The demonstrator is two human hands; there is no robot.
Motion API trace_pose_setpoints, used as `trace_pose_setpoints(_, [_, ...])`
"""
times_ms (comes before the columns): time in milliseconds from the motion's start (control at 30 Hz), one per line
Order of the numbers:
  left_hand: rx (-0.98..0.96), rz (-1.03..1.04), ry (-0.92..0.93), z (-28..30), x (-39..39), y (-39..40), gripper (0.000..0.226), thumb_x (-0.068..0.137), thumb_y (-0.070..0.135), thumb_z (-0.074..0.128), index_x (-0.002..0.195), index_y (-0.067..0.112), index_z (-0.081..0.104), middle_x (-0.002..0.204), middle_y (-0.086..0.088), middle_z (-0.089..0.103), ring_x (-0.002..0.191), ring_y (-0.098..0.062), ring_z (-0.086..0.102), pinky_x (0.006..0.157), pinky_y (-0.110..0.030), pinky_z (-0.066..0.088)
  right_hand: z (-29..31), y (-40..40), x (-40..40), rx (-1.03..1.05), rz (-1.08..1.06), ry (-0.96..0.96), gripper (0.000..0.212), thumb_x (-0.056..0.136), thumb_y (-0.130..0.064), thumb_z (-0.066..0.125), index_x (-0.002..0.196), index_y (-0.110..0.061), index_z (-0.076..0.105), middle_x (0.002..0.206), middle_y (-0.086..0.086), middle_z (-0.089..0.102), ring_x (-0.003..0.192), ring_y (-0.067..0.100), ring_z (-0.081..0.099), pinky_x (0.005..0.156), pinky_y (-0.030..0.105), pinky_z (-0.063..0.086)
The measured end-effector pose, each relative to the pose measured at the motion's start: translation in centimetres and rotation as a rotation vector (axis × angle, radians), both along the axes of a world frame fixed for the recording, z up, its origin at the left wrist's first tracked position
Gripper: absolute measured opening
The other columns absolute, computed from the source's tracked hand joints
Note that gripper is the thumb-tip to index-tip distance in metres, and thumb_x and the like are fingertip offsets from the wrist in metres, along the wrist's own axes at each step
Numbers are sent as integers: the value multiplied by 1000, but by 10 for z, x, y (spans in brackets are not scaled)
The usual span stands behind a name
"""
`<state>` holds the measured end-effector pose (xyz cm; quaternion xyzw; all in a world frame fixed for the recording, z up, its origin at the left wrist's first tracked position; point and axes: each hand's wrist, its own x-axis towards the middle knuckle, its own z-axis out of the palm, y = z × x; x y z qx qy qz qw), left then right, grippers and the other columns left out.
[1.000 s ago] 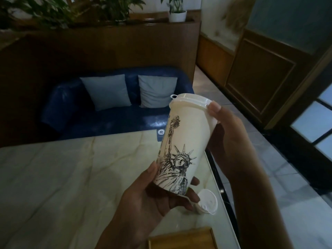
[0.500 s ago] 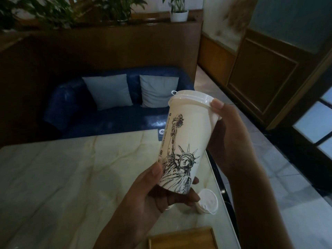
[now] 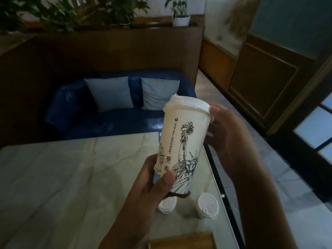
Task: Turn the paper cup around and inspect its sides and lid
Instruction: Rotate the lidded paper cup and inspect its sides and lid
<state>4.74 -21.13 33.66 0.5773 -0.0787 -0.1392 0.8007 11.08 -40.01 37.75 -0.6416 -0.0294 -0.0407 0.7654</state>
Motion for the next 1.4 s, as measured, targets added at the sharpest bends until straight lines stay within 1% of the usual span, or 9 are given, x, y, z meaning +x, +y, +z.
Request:
trace_pose_setpoints(233, [154, 116, -101, -7, 3, -2, 63, 62, 65, 75, 117, 47, 50, 118, 11, 68, 105, -23, 68, 85, -40, 59, 9, 10, -1, -94, -62, -44, 20, 91, -42, 58, 93, -36, 77, 92, -7, 79, 93, 12, 77, 78, 31, 57])
trace_pose_setpoints(333, [166, 203, -138, -7, 3, -6, 52, 62, 51, 76, 108, 55, 52, 112, 19, 69, 101, -9, 69, 76, -27, 60, 13, 14, -2, -140, -45, -68, 26, 94, -51, 60, 98, -30, 75, 90, -5, 81, 90, 13, 78, 80, 32, 59])
trace_pose_setpoints(467, [210, 292, -183, -4, 2, -13, 54, 59, 48, 81, 100, 65, 49, 109, 30, 65, 97, 2, 67, 68, -10, 55, 17, 19, -2, -175, -25, -83, 51, 78, -64, 64, 108, -24, 72, 90, -10, 82, 85, 5, 79, 67, 10, 57])
trace_pose_setpoints(533, [226, 306, -150, -4, 2, -14, 59, 55, 54, 86, 97, 68, 47, 108, 34, 62, 99, 6, 64, 65, -9, 54, 17, 20, -1, -180, -28, -77, 58, 72, -67, 66, 109, -23, 71, 88, -11, 81, 83, 3, 78, 64, 7, 54])
trace_pose_setpoints(633, [158, 230, -19, -6, 4, -11, 61, 48, 48, 88, 100, 57, 58, 110, 19, 69, 98, -8, 69, 66, -24, 60, 16, 18, -1, -156, -24, -62, 60, 71, -65, 69, 111, -19, 72, 89, -7, 81, 82, 7, 79, 66, 11, 56])
trace_pose_setpoints(733, [-199, 81, 177, 0, 2, -5, 44, 56, 30, 82, 98, 20, 76, 100, -20, 73, 80, -38, 72, 57, -41, 60, 16, 15, -2, -119, -12, -48, 56, 74, -61, 69, 111, -19, 73, 92, -3, 81, 84, 11, 78, 69, 21, 59])
trace_pose_setpoints(833, [-419, -87, 281, 6, 1, -1, 64, 52, 34, 89, 105, 3, 72, 103, -36, 67, 79, -48, 68, 59, -45, 59, 16, 13, -3, -96, 2, -30, 44, 85, -52, 69, 112, -18, 73, 92, 0, 81, 84, 13, 78, 73, 27, 58])
trace_pose_setpoints(1067, [-527, -158, 338, 18, -4, 1, 86, 38, 26, 95, 111, -9, 65, 112, -45, 59, 79, -55, 65, 61, -49, 58, 16, 10, -5, -47, 42, 3, 26, 92, -46, 62, 105, -31, 79, 100, 6, 80, 91, 19, 78, 77, 29, 59])
trace_pose_setpoints(1400, [-466, -161, 301, 18, -6, 5, 73, 49, 28, 93, 109, -6, 68, 113, -41, 62, 84, -51, 67, 69, -49, 60, 18, 13, -3, -1, 64, 25, 34, 91, -44, 58, 110, -21, 74, 97, 9, 77, 94, 30, 73, 87, 46, 56])
